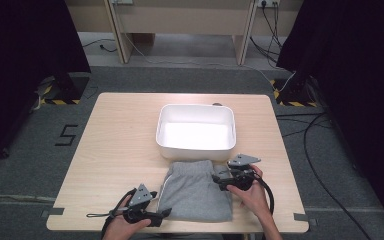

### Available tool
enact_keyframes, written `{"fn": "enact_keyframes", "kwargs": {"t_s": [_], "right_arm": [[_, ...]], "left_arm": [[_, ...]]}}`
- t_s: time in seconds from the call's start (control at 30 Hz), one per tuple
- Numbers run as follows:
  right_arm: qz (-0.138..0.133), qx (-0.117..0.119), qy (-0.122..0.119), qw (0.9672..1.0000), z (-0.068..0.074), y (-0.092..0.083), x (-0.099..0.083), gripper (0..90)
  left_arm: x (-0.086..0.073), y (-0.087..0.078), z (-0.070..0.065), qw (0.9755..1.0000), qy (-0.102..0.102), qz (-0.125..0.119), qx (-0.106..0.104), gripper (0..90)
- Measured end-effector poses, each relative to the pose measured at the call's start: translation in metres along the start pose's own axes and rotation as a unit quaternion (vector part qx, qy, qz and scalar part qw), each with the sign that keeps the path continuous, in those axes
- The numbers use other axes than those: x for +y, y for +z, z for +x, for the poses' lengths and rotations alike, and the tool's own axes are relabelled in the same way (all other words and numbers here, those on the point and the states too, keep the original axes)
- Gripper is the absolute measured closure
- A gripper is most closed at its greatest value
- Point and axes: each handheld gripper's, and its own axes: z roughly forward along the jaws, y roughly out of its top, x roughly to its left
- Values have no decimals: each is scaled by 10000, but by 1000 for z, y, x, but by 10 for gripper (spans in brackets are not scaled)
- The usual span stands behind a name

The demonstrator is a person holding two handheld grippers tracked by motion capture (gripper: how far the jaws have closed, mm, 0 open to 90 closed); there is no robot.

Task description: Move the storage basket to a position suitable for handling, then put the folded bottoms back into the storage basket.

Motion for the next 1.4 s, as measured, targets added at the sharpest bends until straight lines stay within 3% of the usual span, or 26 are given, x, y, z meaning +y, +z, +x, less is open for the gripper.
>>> {"fn": "enact_keyframes", "kwargs": {"t_s": [0.27,0.8,1.03,1.1,1.27,1.4], "right_arm": [[64,9,-19,10000,0,5,0,178],[345,202,155,9991,-2,24,-3,178],[385,277,177,9987,-3,28,-4,182],[365,327,121,9987,-2,28,-4,227],[243,629,-159,9976,9,33,-2,449],[278,703,-176,9970,13,34,-1,552]], "left_arm": [[0,10,-3,9998,-61,166,-63,197],[-2,11,-8,9994,-25,46,-331,511],[-4,11,-8,9992,-57,-14,-397,571],[-5,10,-7,9991,-65,-23,-429,583],[-3,10,-4,9982,-61,33,-603,617],[-4,10,-4,9980,-16,9,-631,632]]}}
